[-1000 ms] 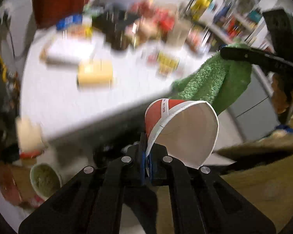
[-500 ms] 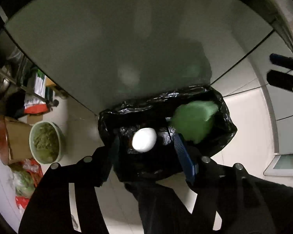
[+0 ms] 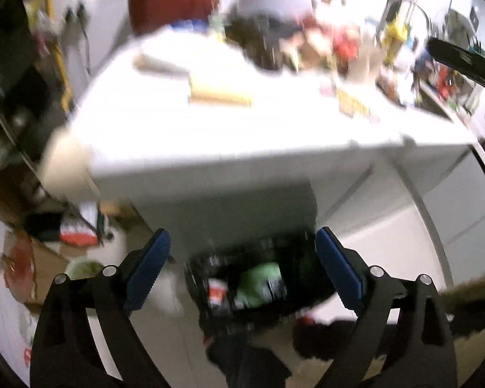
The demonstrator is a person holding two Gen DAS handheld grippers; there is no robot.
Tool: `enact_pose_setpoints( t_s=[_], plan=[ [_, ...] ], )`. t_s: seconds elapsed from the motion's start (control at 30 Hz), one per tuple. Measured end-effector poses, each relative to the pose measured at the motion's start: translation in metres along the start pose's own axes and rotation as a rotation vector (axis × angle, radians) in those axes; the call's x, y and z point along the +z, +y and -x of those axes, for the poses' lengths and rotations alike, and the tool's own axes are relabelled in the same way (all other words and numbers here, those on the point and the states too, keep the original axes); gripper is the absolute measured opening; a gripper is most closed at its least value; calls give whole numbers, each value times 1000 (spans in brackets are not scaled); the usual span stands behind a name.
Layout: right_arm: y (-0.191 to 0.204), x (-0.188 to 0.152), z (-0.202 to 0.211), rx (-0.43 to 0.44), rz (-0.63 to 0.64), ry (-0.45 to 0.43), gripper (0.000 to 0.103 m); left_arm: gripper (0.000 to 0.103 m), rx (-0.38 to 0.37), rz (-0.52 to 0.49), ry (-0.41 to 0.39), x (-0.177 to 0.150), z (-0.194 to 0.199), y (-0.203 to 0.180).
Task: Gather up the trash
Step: 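Carry the towel and cup down to the black trash bag and open both tools, then grasp the beige paper bowl with the right tool while the left tool grasps the brown cardboard piece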
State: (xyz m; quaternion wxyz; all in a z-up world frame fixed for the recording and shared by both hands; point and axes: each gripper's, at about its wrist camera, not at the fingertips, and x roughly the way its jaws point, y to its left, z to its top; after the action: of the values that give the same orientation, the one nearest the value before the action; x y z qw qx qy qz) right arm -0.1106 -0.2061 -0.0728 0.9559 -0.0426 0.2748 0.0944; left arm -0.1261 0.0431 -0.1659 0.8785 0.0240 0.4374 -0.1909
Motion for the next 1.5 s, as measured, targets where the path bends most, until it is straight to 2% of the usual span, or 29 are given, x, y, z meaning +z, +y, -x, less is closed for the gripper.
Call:
enact_pose_setpoints(
  t_s=[0.07, 0.13, 0.2, 0.3, 0.47, 0.53, 0.57, 0.6, 0.67, 0.8, 0.9, 1.0, 1.07, 1.23, 1.33, 1.37, 1.43, 1.47, 1.5],
  plan=[
    [-17, 24, -8, -73, -41, -44, 98, 91, 34, -1, -54, 20, 6, -1],
    [-34, 36, -28, -168, -85, -41, 98, 91, 57, 4, -99, 34, 9, -1],
    [-49, 42, -56, -235, -174, 11, 98, 91, 78, 18, -131, 51, 9, 0],
    [-60, 33, -98, -272, -333, 90, 98, 91, 75, 25, -165, 56, 13, 1],
    [-71, 10, -141, -386, -441, 224, 98, 91, 74, -11, -175, 50, 21, -2],
    [-72, 4, -153, -380, -455, 248, 84, 91, 79, -7, -168, 50, 20, 0],
    [-73, 2, -157, -364, -454, 264, 71, 91, 83, -4, -164, 50, 19, 1],
    [-74, 1, -160, -350, -458, 275, 69, 91, 89, -3, -163, 49, 18, 3],
    [-76, 3, -154, -297, -488, 265, 69, 91, 108, -2, -161, 53, 14, 5],
    [-73, 15, -133, -253, -479, 211, 68, 91, 111, -16, -178, 67, 8, 2],
    [-66, 30, -87, -204, -442, 127, 69, 91, 97, -117, -231, 92, 1, -28],
    [-67, 39, -48, -220, -399, 57, 69, 91, 47, -206, -302, 120, -15, -68],
    [-73, 41, -22, -237, -383, 21, 69, 91, 15, -260, -319, 138, -35, -92],
    [-96, 28, 23, -265, -419, -5, 69, 91, -9, -317, -282, 173, -80, -116],
    [-106, 17, 31, -284, -444, -3, 69, 91, -8, -317, -203, 189, -110, -116],
    [-109, 14, 32, -285, -449, -1, 69, 87, -12, -310, -191, 191, -114, -115],
    [-113, 8, 32, -288, -455, 10, 69, 55, -21, -304, -154, 196, -122, -111],
    [-114, 6, 32, -288, -458, 12, 69, 46, -31, -295, -133, 198, -126, -109],
    [-116, 4, 31, -286, -461, 16, 69, 46, -55, -265, -133, 199, -125, -104]
  ],
)
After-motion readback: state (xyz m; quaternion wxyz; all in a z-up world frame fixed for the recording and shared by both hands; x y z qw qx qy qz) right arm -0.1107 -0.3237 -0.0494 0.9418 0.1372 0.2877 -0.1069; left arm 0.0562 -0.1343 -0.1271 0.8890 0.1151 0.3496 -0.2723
